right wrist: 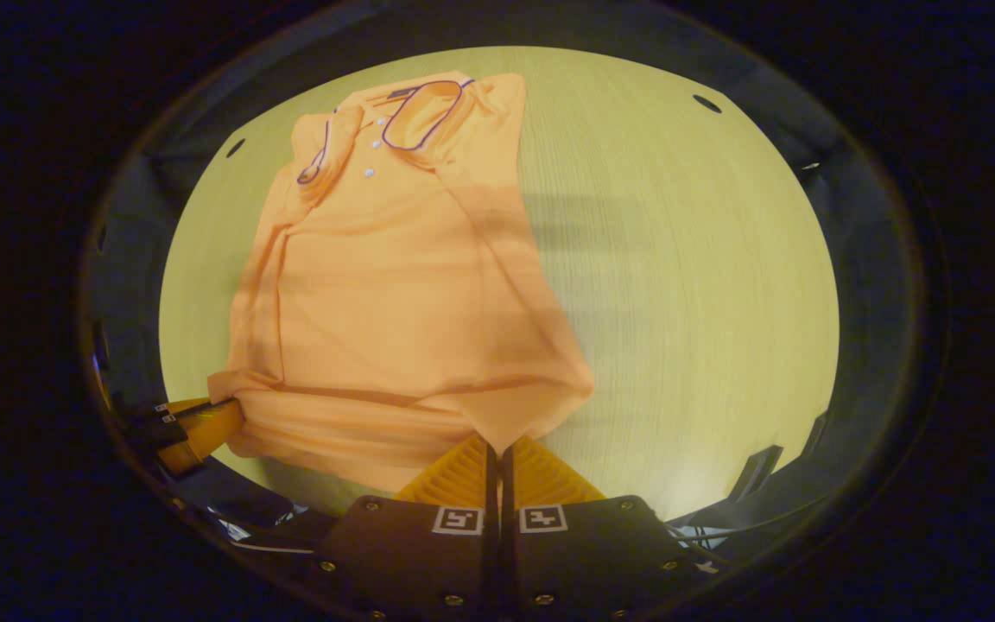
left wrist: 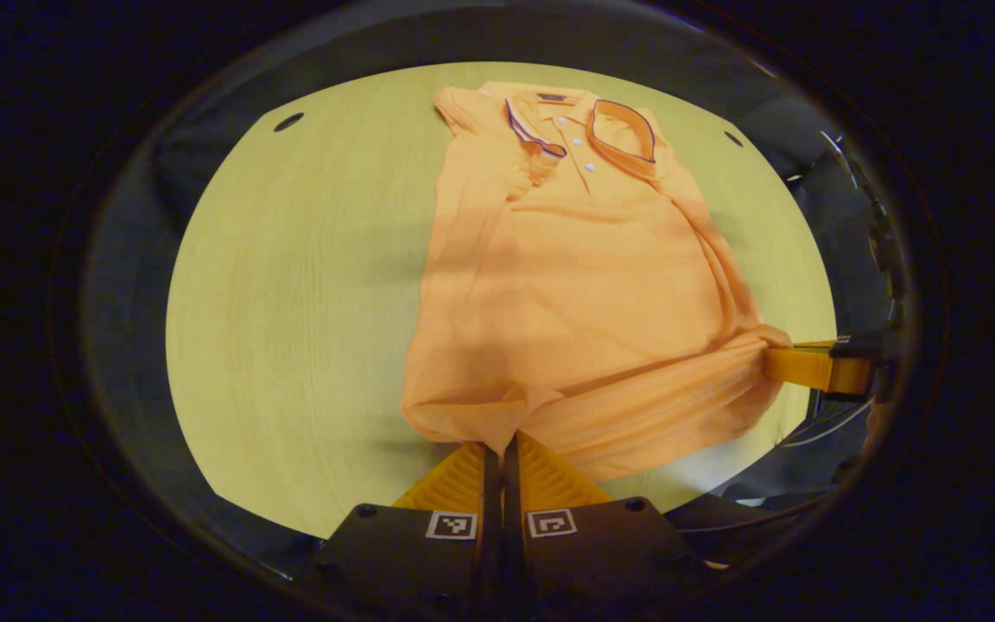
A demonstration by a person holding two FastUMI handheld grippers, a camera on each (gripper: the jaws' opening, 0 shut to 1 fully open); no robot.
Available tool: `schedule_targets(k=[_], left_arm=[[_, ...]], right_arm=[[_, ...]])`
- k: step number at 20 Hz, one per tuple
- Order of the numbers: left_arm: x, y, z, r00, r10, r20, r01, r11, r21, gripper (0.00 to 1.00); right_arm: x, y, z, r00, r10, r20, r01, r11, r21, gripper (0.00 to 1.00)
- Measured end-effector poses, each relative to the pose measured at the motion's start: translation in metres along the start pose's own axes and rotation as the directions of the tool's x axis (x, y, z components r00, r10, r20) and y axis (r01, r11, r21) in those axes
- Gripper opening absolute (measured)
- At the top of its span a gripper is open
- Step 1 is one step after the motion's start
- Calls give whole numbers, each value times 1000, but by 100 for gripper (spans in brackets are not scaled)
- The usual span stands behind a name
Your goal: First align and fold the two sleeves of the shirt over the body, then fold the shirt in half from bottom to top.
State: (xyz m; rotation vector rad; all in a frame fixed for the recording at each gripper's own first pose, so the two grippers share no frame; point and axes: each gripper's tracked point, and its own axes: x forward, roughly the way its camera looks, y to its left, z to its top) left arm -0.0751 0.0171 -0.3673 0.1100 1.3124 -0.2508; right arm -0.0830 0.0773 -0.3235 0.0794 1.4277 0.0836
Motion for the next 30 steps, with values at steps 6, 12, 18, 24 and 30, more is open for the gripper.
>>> schedule_targets(k=[6,12,18,24,30], left_arm=[[-13,14,99,995,4,97,-2,1000,-11,7],[-35,21,208,975,19,222,-20,1000,3,7],[-28,21,279,946,48,322,-51,999,2,7],[4,26,339,912,63,405,-53,998,-37,7],[34,31,397,854,78,514,-60,997,-52,7]], right_arm=[[-14,5,82,996,3,92,1,999,-44,1],[-30,7,169,979,0,202,9,999,-43,1],[-36,3,244,955,3,296,0,1000,-9,1],[-17,-1,309,914,4,406,-9,1000,10,1],[-1,-2,372,842,14,539,-29,999,21,1]])
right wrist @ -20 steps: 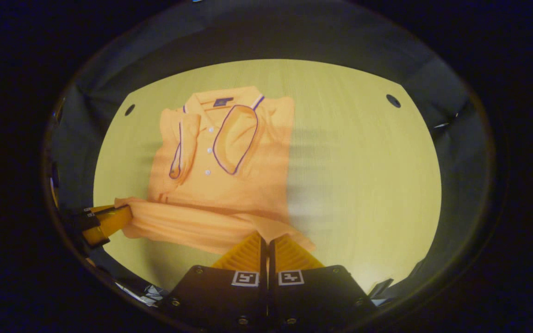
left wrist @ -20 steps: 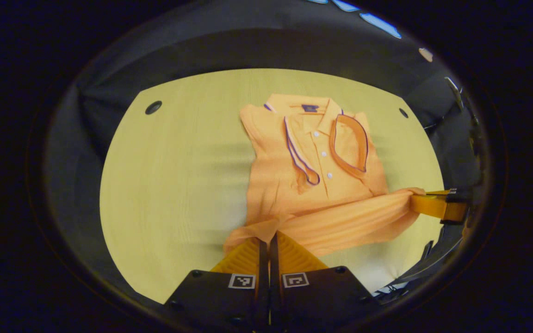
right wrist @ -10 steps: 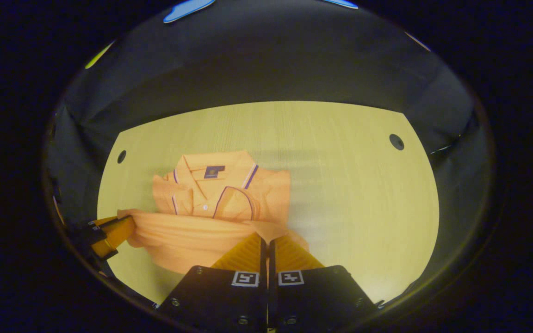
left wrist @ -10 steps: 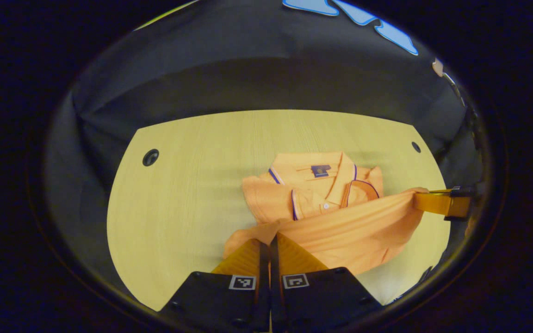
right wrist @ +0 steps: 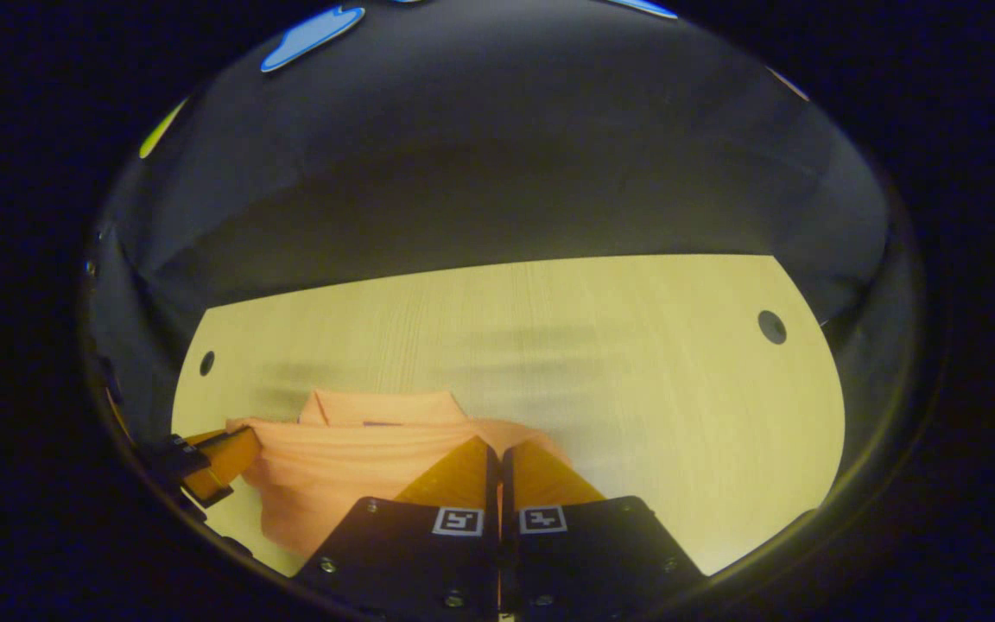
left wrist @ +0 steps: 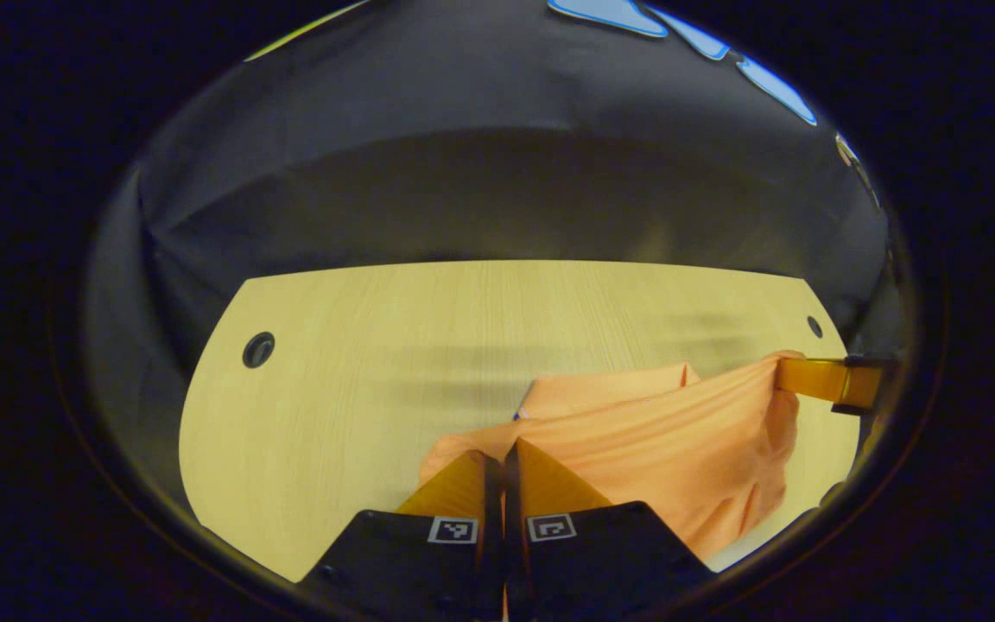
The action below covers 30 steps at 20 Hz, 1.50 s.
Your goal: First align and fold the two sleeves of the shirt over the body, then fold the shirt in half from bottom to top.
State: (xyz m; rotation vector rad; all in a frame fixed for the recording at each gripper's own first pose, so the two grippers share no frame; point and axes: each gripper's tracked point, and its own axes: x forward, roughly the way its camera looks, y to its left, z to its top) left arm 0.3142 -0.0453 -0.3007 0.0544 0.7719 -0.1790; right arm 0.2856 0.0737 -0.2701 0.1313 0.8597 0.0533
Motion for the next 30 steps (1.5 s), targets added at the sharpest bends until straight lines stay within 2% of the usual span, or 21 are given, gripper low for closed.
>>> schedule_targets(k=[3,4,5,7,9,10,14,17,18,19,20,22,25,30], left_arm=[[21,-4,23,997,-2,73,2,1000,9,7],[27,-5,31,995,2,96,-5,1000,29,10],[26,-5,34,993,4,115,-9,999,48,6],[35,-7,42,990,-1,142,-8,998,67,6],[37,-6,41,989,-12,146,3,998,59,10],[38,-5,40,990,-10,144,2,999,50,6],[47,-7,33,990,-14,140,15,1000,-5,6],[51,-11,35,989,-12,147,11,1000,10,9],[52,-12,35,990,-12,143,10,1000,16,16],[54,-3,34,989,30,143,-35,999,30,24],[55,6,35,988,60,140,-67,997,48,47],[48,15,32,991,43,125,-46,999,22,92],[42,14,28,996,31,89,-29,999,-24,92],[46,14,25,996,30,87,-27,999,-43,95]], right_arm=[[25,3,20,997,7,77,-6,1000,-9,1],[33,3,25,995,11,96,-10,1000,-9,1],[38,3,27,994,16,111,-15,1000,-9,1],[51,3,27,991,19,129,-17,1000,-16,1],[56,2,22,991,23,133,-18,999,-35,1],[56,4,21,991,26,132,-20,999,-43,1],[66,8,21,988,32,151,-22,998,-65,1],[64,6,17,989,31,143,-20,997,-79,1],[67,7,19,988,37,150,-24,996,-85,1],[66,6,16,989,30,146,-17,996,-92,5],[65,3,17,989,17,144,-4,996,-94,5],[59,5,22,988,14,156,-1,996,-87,8],[40,1,27,985,4,171,13,995,-98,83],[23,2,32,985,-7,173,22,996,-88,83]])
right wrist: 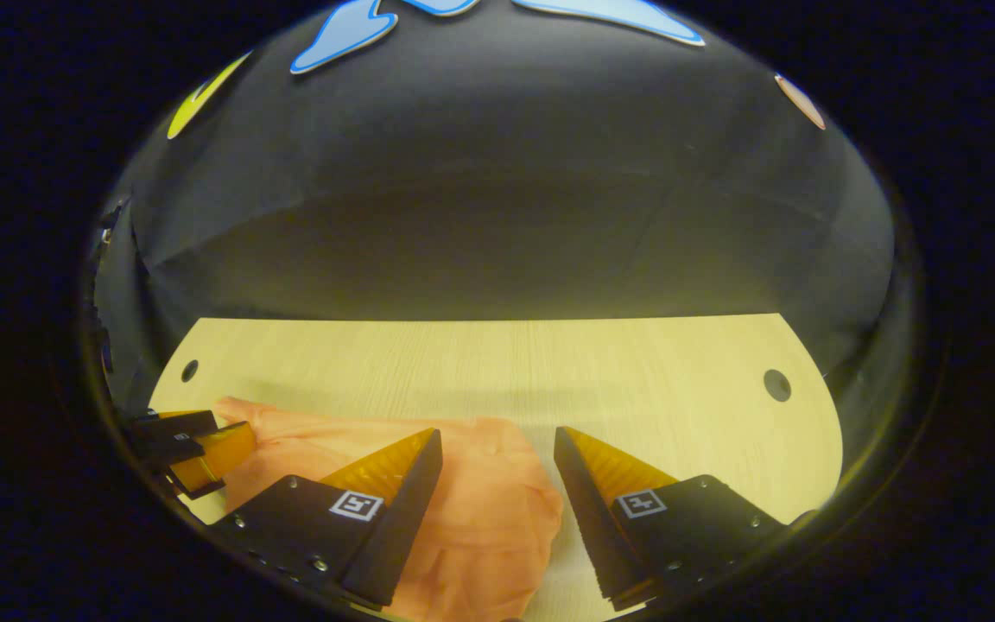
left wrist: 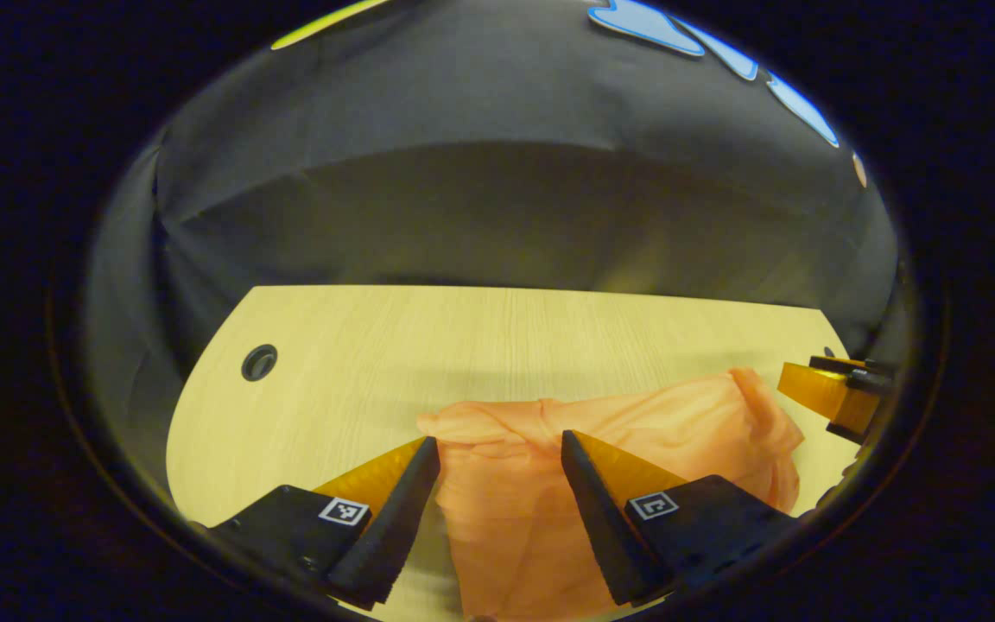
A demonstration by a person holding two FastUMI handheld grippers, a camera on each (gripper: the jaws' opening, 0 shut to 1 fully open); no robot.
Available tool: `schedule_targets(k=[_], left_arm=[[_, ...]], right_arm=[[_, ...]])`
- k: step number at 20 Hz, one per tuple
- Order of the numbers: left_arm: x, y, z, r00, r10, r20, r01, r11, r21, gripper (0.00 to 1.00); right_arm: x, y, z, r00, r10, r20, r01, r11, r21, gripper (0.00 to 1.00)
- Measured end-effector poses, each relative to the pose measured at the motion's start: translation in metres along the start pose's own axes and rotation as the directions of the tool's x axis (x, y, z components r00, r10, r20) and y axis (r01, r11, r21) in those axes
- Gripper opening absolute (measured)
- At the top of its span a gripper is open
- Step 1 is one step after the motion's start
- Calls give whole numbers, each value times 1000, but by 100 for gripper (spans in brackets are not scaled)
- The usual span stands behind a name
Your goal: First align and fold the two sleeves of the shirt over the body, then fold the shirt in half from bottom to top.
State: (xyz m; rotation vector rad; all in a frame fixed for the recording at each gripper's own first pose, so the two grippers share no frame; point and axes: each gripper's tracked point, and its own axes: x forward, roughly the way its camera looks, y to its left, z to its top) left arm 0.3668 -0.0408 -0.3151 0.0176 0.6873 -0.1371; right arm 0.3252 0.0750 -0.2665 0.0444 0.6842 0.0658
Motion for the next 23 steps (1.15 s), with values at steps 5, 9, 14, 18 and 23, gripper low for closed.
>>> schedule_targets(k=[5,9,14,18,23], left_arm=[[1,1,-1,1000,-6,-21,6,1000,0,95],[3,5,-6,999,25,-27,-25,999,25,96],[2,1,-1,999,27,24,-28,998,54,96],[0,-1,4,995,-2,99,-5,998,65,96],[-20,-12,27,961,-38,273,10,995,103,94]], right_arm=[[9,1,-3,1000,-2,-16,2,1000,4,84],[6,-1,5,1000,5,-7,-5,1000,18,83],[4,-4,2,1000,26,16,-26,998,50,83],[2,-2,5,998,27,62,-30,998,48,83],[-3,-2,9,989,38,146,-44,998,39,83]])
